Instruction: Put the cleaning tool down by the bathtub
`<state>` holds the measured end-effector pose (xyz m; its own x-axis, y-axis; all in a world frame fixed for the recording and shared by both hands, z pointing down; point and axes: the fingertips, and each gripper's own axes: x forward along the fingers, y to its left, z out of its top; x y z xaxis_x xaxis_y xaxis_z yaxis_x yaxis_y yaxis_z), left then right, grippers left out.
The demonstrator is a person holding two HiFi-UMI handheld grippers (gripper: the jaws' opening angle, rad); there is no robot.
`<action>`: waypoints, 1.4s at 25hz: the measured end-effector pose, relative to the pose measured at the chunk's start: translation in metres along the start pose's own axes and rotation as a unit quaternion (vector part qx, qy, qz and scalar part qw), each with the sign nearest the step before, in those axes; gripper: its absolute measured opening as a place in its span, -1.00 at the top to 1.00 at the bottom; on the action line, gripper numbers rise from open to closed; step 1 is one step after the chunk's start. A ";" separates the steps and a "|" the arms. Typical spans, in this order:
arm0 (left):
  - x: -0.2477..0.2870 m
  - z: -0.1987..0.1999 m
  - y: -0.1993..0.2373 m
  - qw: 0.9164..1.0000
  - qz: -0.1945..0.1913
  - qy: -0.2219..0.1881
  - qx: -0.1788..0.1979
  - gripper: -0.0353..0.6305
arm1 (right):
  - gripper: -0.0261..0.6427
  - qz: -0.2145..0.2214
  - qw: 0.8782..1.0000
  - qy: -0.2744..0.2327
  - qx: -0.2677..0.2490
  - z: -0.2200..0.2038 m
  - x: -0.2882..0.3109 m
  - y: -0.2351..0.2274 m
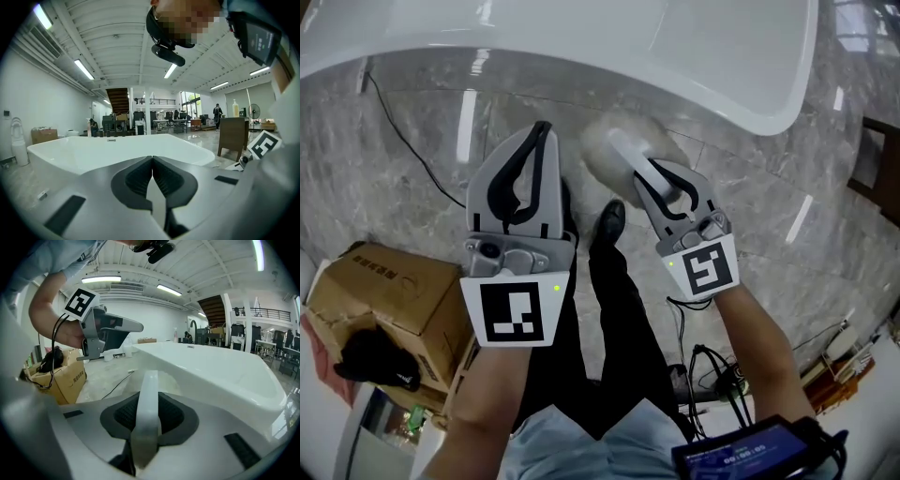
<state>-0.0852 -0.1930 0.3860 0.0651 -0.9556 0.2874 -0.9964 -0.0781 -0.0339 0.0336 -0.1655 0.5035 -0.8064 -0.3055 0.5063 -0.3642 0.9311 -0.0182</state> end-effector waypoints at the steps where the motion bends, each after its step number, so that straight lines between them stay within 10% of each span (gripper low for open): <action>1: 0.002 -0.008 0.001 1.000 0.000 0.000 0.001 0.84 | 0.61 0.000 1.000 0.000 -0.001 -0.007 0.005 0.000; 35: 0.036 -0.207 0.026 1.000 0.017 0.017 -0.007 0.84 | 0.61 0.079 0.994 0.038 -0.067 -0.230 0.154 0.007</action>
<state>-0.1199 -0.1705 0.5934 0.0292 -0.9477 0.3178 -0.9987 -0.0411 -0.0310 0.0142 -0.1604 0.7799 -0.8090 -0.1427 0.5703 -0.1672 0.9859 0.0094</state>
